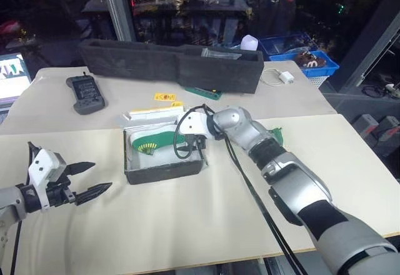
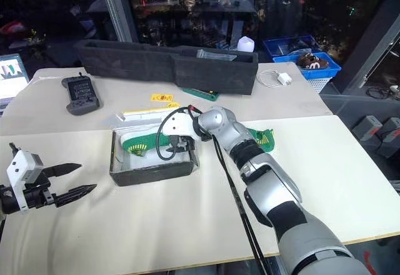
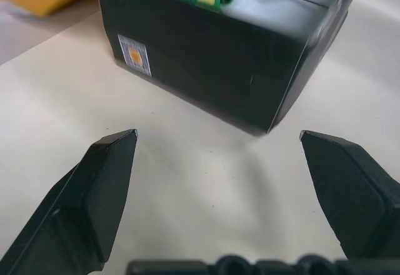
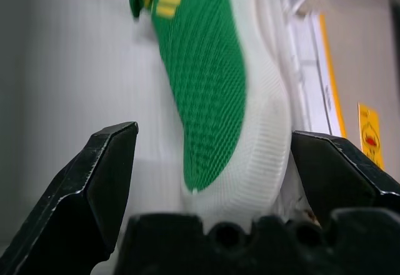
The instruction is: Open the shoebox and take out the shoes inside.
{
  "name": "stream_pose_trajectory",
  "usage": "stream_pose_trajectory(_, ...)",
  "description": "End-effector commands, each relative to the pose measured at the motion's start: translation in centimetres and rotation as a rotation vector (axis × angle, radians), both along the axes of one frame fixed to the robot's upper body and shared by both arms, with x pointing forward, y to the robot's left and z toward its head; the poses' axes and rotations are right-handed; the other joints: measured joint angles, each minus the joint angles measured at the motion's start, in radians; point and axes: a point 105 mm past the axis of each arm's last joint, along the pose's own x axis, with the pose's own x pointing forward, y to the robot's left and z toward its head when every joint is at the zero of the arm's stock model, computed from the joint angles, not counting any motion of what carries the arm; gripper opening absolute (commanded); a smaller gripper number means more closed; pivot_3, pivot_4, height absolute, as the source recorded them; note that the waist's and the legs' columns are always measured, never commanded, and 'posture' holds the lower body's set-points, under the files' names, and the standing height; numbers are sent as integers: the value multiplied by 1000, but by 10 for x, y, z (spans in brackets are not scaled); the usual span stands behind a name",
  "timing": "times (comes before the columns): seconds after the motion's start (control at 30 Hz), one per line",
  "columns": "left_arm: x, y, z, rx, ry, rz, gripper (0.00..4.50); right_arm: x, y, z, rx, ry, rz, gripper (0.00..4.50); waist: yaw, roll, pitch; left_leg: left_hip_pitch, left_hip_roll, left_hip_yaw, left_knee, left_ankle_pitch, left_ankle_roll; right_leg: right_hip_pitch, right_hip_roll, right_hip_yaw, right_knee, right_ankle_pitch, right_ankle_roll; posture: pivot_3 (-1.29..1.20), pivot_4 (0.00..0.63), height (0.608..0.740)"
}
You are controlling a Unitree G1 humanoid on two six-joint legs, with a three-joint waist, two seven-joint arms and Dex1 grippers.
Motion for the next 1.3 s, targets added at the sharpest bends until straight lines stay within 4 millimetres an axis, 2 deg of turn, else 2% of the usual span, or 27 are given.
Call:
stream_pose_trajectory(0.03,1,0,13,17,-50,-6,4500,-4,-2,-20,-49,39,-4,3453,0,0,0,0,0,0,-1,0,0,0,0,0,0,0,0,0,150,738)
stream_pose_trajectory(0.17,2,0,14,18,-54,-7,4500,-2,0,-17,-35,24,-17,2182,-2,0,0,0,0,0,-1,0,0,0,0,0,0,0,0,0,150,738)
stream_pose_trajectory(0.23,2,0,14,17,-54,-7,4500,-1,1,-15,-25,19,-25,1366,-2,0,0,0,0,0,-1,0,0,-1,0,0,1,0,-1,0,150,738)
stream_pose_trajectory(0.3,2,0,14,17,-55,-7,4500,0,2,-14,-20,14,-29,840,-2,0,0,0,0,0,-1,0,-1,-1,0,0,1,0,-1,0,150,738)
stream_pose_trajectory(0.53,3,-1,14,18,-54,-11,4500,-2,6,-8,4,8,-18,840,-3,0,0,0,0,0,-1,0,0,-1,0,0,0,0,-1,0,150,738)
stream_pose_trajectory(0.67,3,-1,14,18,-53,-11,4500,-12,15,21,97,20,31,840,-5,0,0,-1,0,0,-2,0,0,-2,0,0,0,0,0,0,150,738)
stream_pose_trajectory(0.83,4,-2,13,16,-54,-13,4500,-29,13,52,157,16,82,840,-4,0,0,-3,0,0,-3,0,0,-4,0,0,0,3,4,0,150,738)
stream_pose_trajectory(1.0,5,-3,12,14,-51,-16,4500,-39,10,72,209,-11,74,840,-2,0,0,-3,0,0,-3,0,-1,-4,0,0,-2,3,4,0,150,738)
stream_pose_trajectory(1.13,5,-3,11,15,-48,-18,4500,-39,10,80,231,-43,47,840,-1,0,0,-3,1,0,-3,0,-1,-4,1,-1,-1,2,4,0,150,738)
stream_pose_trajectory(1.3,6,-3,12,14,-49,-21,4500,-29,5,72,137,-170,-9,840,2,0,0,-3,0,0,-3,0,-1,-4,0,-1,-1,1,2,0,150,738)
